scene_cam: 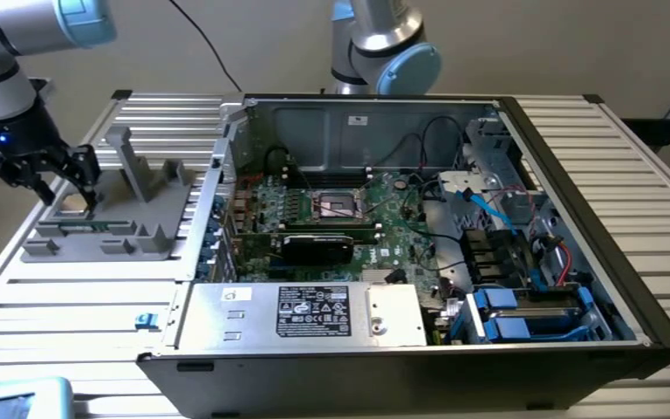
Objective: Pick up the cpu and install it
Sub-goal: 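Pick up the cpu and move it towards the insertion slot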
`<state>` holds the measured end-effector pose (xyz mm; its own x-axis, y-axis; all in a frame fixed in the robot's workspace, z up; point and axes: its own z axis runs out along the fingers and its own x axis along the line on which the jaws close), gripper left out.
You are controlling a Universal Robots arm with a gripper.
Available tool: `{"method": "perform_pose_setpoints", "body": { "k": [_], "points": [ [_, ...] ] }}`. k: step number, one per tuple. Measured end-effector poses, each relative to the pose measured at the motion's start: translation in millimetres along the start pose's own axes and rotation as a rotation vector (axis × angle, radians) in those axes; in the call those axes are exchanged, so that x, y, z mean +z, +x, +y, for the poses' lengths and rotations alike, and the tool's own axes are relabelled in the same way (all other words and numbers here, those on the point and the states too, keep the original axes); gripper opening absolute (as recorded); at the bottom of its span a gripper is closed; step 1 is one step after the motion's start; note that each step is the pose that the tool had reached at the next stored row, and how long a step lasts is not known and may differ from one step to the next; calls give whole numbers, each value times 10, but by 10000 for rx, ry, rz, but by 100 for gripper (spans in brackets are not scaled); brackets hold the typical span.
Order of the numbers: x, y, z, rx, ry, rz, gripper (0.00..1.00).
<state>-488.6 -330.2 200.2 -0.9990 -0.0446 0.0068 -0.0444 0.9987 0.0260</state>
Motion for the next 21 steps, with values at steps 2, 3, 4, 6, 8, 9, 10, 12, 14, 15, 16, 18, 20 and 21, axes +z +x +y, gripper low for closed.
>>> {"method": "perform_pose_setpoints", "body": {
  "k": [2,3,4,6,8,9,10,12,14,15,16,18,20,21],
  "points": [
    [14,0,0,35,-4,7,68],
    [19,0,-1,48,-5,10,68],
    [25,0,-1,67,-14,13,68],
    [36,0,-1,168,-34,20,68],
    [43,0,-1,339,-54,18,68],
    [48,0,-1,452,-57,13,68],
    [50,0,-1,574,-59,10,68],
    [51,-1,-2,621,-60,9,68],
    [55,0,-2,622,-61,8,68],
    [61,-1,-2,622,-62,6,68],
    [64,-1,-2,622,-60,11,68],
    [74,-1,-2,622,-60,15,68],
    [84,-1,-2,624,-61,24,68],
    [86,-1,-2,625,-60,35,68]
  ]
}}
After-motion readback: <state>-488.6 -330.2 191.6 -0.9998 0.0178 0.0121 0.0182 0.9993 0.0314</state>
